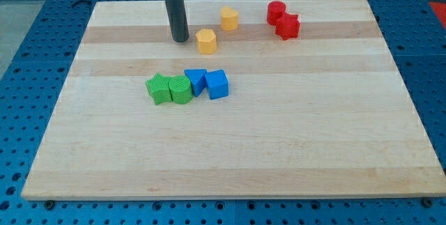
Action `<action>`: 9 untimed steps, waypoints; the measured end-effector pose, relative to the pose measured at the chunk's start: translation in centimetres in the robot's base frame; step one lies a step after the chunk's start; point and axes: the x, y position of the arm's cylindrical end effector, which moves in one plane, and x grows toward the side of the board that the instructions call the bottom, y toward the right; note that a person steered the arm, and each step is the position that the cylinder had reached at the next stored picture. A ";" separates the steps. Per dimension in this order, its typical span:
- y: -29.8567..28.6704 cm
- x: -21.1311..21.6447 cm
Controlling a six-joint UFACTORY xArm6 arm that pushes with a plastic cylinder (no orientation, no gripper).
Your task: Move the yellow hexagon to the bottom of the red star
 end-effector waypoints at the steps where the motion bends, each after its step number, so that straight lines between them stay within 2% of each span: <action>1: 3.2 1.3; 3: 11.7 2.3; 4: 13.0 2.5; 6: 12.8 6.4; 7: 14.2 5.3; 9: 12.3 4.7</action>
